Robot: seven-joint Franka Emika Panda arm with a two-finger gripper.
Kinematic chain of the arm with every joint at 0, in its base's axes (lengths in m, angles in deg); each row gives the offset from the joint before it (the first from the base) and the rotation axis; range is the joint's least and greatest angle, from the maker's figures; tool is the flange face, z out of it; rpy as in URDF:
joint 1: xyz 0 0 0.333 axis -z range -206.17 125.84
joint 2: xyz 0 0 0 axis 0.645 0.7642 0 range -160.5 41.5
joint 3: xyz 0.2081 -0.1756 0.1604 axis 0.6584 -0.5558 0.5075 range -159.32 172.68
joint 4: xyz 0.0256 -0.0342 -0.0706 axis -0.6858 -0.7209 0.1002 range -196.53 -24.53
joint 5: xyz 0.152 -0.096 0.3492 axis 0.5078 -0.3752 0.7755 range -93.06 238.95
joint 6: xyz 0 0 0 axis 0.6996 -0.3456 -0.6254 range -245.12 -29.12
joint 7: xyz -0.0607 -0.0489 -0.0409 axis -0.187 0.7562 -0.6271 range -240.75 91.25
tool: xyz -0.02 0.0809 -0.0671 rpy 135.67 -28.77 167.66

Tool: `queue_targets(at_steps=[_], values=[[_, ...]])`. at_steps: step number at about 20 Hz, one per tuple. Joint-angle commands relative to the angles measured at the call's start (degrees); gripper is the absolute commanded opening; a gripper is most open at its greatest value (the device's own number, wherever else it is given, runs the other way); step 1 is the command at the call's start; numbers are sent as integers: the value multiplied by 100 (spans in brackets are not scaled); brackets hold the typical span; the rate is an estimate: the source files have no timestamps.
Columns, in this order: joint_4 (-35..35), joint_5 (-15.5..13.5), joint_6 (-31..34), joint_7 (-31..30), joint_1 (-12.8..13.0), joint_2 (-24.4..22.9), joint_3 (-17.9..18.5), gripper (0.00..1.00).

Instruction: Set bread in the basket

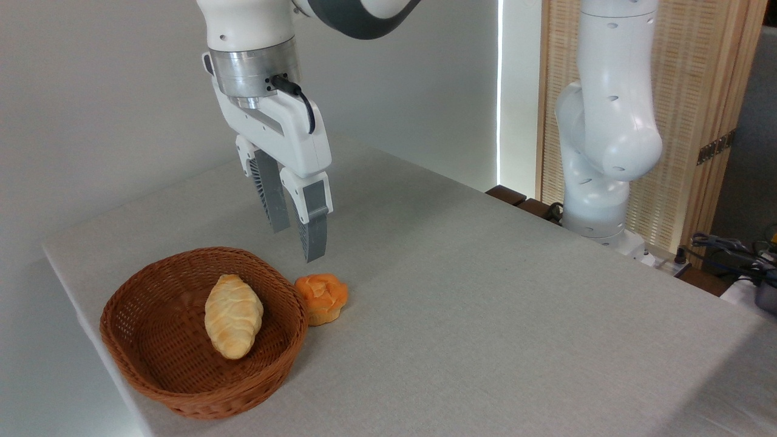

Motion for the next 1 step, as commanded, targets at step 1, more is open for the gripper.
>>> queue_targets(at_steps=[1], values=[[130, -199, 175, 184, 20, 32, 123, 100]])
